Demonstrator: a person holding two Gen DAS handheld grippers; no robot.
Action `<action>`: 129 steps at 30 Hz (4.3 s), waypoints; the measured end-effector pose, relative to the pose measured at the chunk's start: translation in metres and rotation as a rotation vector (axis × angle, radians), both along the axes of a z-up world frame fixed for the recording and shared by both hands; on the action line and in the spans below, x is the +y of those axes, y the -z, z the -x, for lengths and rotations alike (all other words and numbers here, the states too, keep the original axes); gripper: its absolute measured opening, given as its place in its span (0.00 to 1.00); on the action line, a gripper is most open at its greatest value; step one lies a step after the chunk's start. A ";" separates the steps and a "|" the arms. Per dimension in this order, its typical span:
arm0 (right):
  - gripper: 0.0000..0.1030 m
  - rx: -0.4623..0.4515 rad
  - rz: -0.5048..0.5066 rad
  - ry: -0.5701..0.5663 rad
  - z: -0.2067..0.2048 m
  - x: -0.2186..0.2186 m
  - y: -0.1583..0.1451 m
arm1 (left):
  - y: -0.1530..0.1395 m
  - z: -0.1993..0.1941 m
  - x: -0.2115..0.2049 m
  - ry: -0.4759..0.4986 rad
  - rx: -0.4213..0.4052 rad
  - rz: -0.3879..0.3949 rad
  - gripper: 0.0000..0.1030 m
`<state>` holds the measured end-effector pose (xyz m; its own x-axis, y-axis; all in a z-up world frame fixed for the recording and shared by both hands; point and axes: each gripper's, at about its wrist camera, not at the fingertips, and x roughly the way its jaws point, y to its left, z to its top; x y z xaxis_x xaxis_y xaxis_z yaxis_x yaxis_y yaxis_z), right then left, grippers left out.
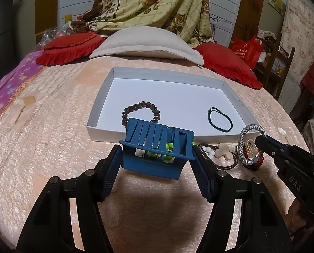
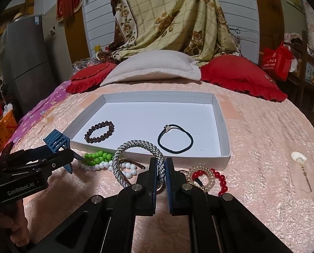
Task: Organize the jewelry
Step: 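Carry the blue holder toward the tray with the left tool while the right tool lifts the bangle, then lower the blue holder into the tray and open the left tool while the right tool releases the bangle, then withdraw both open tools from the tray back toward the jewelry row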
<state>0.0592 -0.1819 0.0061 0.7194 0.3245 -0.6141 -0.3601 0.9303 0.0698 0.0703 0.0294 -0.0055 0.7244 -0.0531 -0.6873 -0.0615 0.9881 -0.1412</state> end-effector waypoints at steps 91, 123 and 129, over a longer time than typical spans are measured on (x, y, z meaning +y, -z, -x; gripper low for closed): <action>0.44 0.018 -0.098 0.209 -0.121 -0.034 -0.016 | -0.022 -0.105 0.015 0.046 -0.043 0.138 0.74; 0.44 0.152 -0.024 0.062 -0.008 -0.056 0.026 | 0.029 -0.009 0.012 0.041 0.088 0.044 0.74; 0.44 0.137 -0.003 0.017 -0.032 -0.042 0.030 | 0.024 -0.014 0.011 0.042 0.080 0.074 0.74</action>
<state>0.0909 -0.2241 -0.0241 0.6345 0.3151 -0.7058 -0.3311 0.9359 0.1201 0.0839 0.0407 -0.0295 0.6632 -0.1345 -0.7362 -0.0347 0.9771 -0.2098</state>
